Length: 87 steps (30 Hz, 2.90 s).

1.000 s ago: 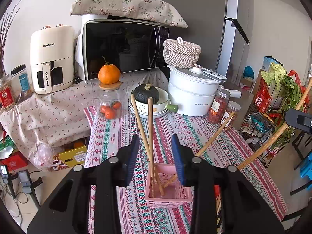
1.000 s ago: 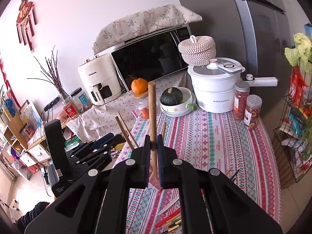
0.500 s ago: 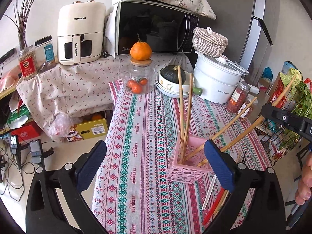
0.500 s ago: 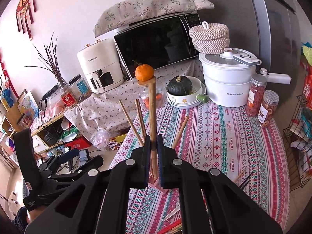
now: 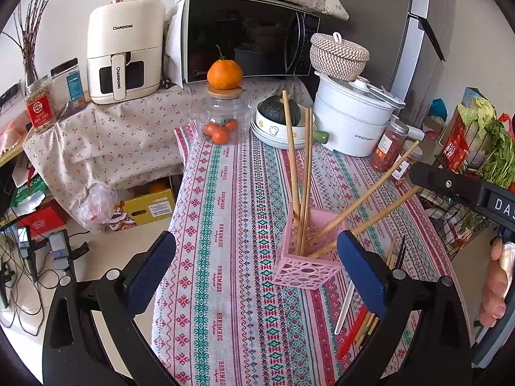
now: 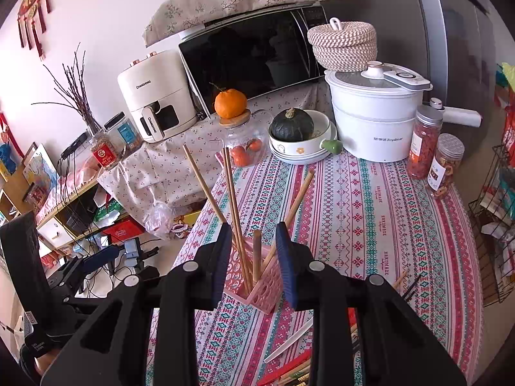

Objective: Organize utensils
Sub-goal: 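Move both tools back toward the remaining utensils, then close the left tool on the red plastic spoon, then lift the red spoon with the left tool while the right tool grasps black chopsticks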

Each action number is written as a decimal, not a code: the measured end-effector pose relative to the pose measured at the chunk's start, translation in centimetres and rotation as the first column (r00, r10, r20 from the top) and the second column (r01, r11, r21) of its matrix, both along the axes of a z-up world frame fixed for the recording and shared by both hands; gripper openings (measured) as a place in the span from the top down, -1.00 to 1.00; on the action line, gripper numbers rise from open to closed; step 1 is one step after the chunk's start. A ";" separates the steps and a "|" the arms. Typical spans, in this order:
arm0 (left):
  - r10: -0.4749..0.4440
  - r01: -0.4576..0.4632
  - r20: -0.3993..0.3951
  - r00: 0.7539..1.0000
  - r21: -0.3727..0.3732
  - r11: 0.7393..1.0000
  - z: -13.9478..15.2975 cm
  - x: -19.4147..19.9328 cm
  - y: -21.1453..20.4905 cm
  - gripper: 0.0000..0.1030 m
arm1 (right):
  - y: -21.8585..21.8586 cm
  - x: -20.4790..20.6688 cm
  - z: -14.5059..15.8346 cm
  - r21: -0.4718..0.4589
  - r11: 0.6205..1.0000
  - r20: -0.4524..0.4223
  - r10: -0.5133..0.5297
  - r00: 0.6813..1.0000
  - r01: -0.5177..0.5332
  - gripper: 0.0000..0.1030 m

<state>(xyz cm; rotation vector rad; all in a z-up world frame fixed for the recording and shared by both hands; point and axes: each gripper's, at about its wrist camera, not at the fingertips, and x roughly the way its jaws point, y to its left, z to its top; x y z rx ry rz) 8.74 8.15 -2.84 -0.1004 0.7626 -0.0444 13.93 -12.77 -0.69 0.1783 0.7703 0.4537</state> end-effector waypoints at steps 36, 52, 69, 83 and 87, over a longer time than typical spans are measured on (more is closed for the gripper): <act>-0.352 0.374 -0.159 0.923 0.149 0.915 -4.4 -1.1 -17.6 -0.74 | -15.8 -5.2 -5.6 -0.429 0.864 -0.020 -0.300 0.954 0.263 -0.87; -0.291 0.379 -0.472 0.832 0.099 0.920 -13.6 6.2 -21.5 0.48 | -18.5 -4.1 -6.9 -0.345 0.900 -0.143 -0.330 0.933 0.265 -0.87; -0.262 0.345 -0.495 0.828 0.082 0.935 -15.1 6.5 -20.0 0.64 | -17.9 -3.6 -7.8 -0.372 0.895 -0.166 -0.325 0.931 0.246 -0.87; -0.361 0.383 -0.346 0.866 -0.005 0.924 -9.6 3.4 -19.1 0.93 | -17.3 -2.6 -8.7 -0.368 0.897 -0.205 -0.336 0.919 0.246 -0.87; -0.397 0.404 -0.259 0.881 -0.028 0.914 -6.5 1.3 -17.7 0.93 | -16.4 -1.9 -9.6 -0.351 0.907 -0.244 -0.328 0.913 0.232 -0.87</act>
